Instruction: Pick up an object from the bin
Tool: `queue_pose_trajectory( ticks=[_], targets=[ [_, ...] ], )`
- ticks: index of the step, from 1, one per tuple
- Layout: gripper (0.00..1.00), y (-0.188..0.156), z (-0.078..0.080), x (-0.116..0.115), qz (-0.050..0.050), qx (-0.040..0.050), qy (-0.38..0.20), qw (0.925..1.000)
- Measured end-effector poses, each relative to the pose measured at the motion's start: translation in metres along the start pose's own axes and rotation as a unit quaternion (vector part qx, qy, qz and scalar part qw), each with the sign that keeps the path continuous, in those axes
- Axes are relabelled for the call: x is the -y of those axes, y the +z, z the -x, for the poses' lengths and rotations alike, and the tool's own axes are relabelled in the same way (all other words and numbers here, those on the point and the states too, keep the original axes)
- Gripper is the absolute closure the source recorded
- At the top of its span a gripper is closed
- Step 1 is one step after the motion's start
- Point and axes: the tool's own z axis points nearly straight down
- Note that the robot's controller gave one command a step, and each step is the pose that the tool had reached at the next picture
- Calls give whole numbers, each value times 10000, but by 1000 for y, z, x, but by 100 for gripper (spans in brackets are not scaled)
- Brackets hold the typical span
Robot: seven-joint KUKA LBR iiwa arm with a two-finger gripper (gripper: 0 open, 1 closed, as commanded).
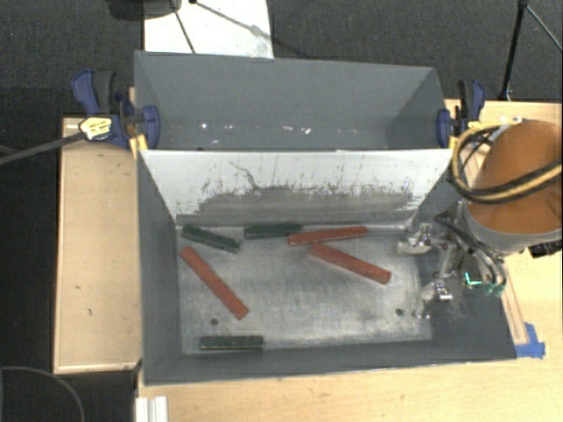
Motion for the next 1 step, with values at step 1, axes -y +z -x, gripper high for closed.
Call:
queue_pose_trajectory(
  ticks=[1],
  targets=[
    [0,-4,2,0,-6,40,-15,10000]
  ],
)
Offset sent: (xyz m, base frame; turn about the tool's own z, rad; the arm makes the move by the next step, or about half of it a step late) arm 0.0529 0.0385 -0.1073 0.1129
